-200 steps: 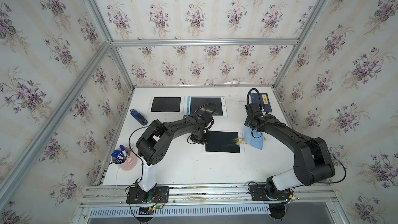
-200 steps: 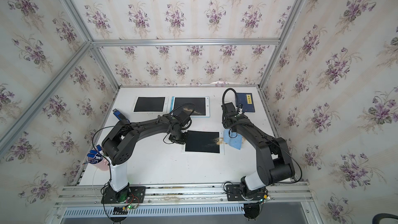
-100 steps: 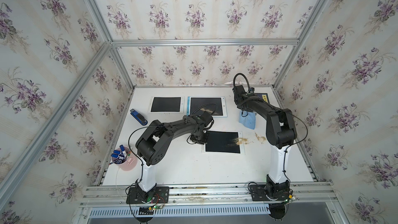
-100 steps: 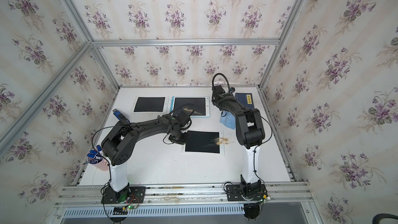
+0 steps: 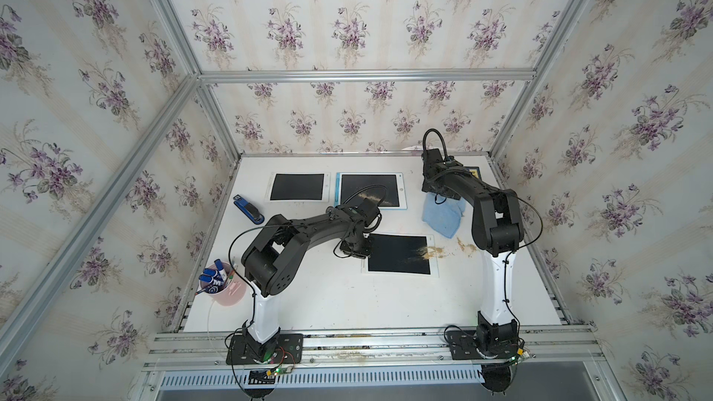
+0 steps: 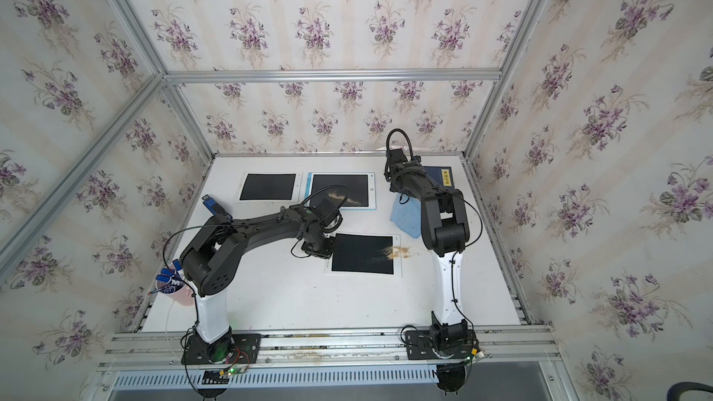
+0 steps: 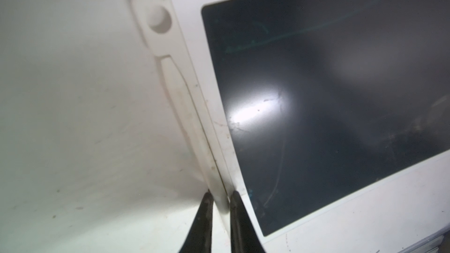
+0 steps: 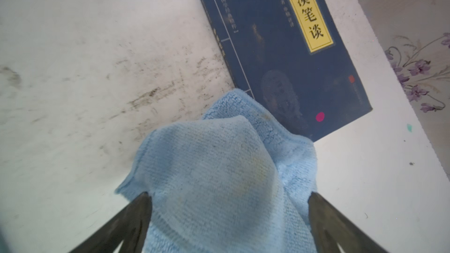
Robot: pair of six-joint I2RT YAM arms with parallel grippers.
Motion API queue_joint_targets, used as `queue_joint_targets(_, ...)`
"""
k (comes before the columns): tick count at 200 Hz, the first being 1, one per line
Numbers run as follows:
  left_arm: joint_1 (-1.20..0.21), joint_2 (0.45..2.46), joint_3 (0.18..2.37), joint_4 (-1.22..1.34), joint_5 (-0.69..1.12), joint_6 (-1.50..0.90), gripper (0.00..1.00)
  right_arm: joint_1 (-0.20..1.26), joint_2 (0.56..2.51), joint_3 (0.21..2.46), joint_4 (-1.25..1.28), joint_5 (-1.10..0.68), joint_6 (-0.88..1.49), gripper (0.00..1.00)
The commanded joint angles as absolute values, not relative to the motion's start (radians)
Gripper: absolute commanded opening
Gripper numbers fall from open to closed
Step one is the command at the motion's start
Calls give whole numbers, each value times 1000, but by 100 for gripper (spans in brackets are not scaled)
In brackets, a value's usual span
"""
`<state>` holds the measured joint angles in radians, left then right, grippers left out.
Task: Wipe the drawing tablet
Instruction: Place the cleaning item at the center of the board, then pick up the cleaning item at the center of the board.
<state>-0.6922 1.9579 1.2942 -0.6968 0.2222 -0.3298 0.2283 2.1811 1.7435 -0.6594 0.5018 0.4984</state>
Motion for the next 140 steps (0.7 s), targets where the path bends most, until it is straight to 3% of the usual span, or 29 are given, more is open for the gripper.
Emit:
queue_joint_targets(1, -692, 1974, 1282, -771, 181, -304, 16, 226, 2125, 1722, -680, 479, 504, 100)
queue_joint_targets(80, -684, 1972, 1278, -765, 192, -286, 16, 226, 1983, 1363, -560, 308, 553, 100)
queue_joint_targets(119, -683, 1974, 1274, -762, 195, -284, 16, 226, 2050, 1348, -544, 292, 557, 100)
queue_joint_targets(140, -681, 1974, 1272, -762, 195, -287, 16, 224, 2086, 1352, -529, 270, 559, 93)
